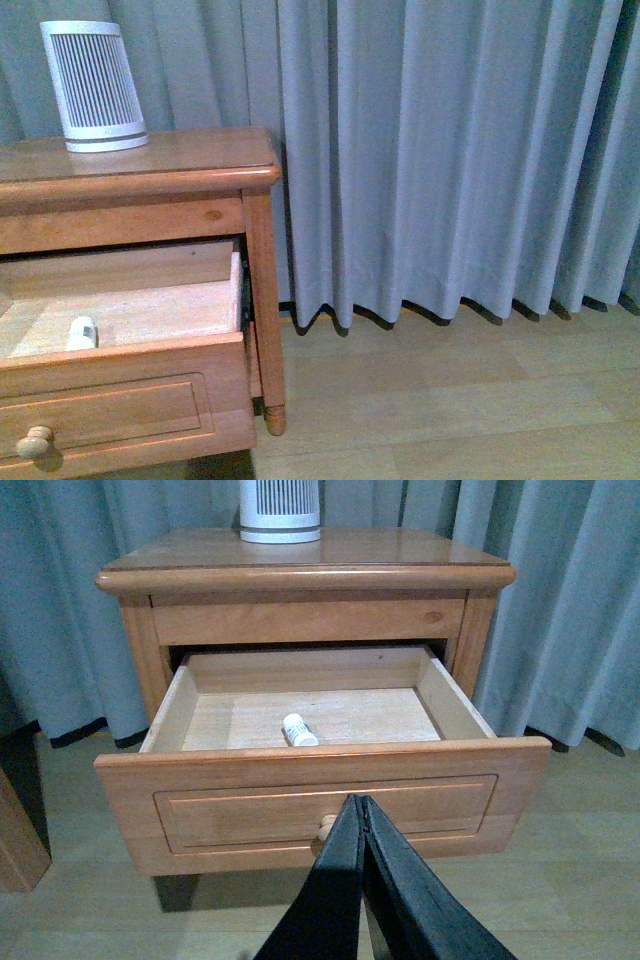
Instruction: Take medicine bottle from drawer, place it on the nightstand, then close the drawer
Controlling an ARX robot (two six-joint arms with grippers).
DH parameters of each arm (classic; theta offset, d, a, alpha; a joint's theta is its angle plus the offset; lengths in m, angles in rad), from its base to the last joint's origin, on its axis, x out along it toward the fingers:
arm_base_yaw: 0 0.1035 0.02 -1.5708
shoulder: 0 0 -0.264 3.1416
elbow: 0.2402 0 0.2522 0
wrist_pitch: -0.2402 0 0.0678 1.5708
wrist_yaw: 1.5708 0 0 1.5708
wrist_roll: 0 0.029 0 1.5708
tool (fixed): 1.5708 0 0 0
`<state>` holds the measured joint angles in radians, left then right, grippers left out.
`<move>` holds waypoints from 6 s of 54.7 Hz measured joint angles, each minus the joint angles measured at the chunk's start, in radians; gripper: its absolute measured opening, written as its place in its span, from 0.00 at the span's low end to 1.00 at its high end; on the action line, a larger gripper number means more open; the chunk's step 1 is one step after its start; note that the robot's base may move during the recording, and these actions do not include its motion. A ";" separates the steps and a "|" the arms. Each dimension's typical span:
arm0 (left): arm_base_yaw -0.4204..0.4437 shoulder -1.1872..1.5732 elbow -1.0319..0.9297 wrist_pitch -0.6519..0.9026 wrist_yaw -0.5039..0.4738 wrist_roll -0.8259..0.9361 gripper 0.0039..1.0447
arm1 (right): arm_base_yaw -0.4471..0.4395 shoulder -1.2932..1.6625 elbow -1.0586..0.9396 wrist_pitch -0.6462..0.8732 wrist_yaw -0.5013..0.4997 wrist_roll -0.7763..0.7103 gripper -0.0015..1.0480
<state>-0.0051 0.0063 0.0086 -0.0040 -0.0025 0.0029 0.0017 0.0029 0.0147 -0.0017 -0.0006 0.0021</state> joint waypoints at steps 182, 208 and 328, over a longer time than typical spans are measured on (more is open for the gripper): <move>0.000 -0.005 -0.001 0.002 0.000 -0.001 0.94 | 0.457 2.220 1.191 0.301 0.230 0.180 0.37; 0.000 -0.005 -0.001 0.002 0.000 -0.001 0.94 | 0.455 1.773 1.005 0.015 0.274 0.351 0.27; 0.000 -0.005 -0.001 0.002 0.000 -0.001 0.94 | 0.217 0.972 0.070 0.436 0.238 0.306 0.93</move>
<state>-0.0048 0.0017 0.0078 -0.0021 -0.0025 0.0021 0.2188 0.9745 0.0845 0.4347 0.2371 0.3080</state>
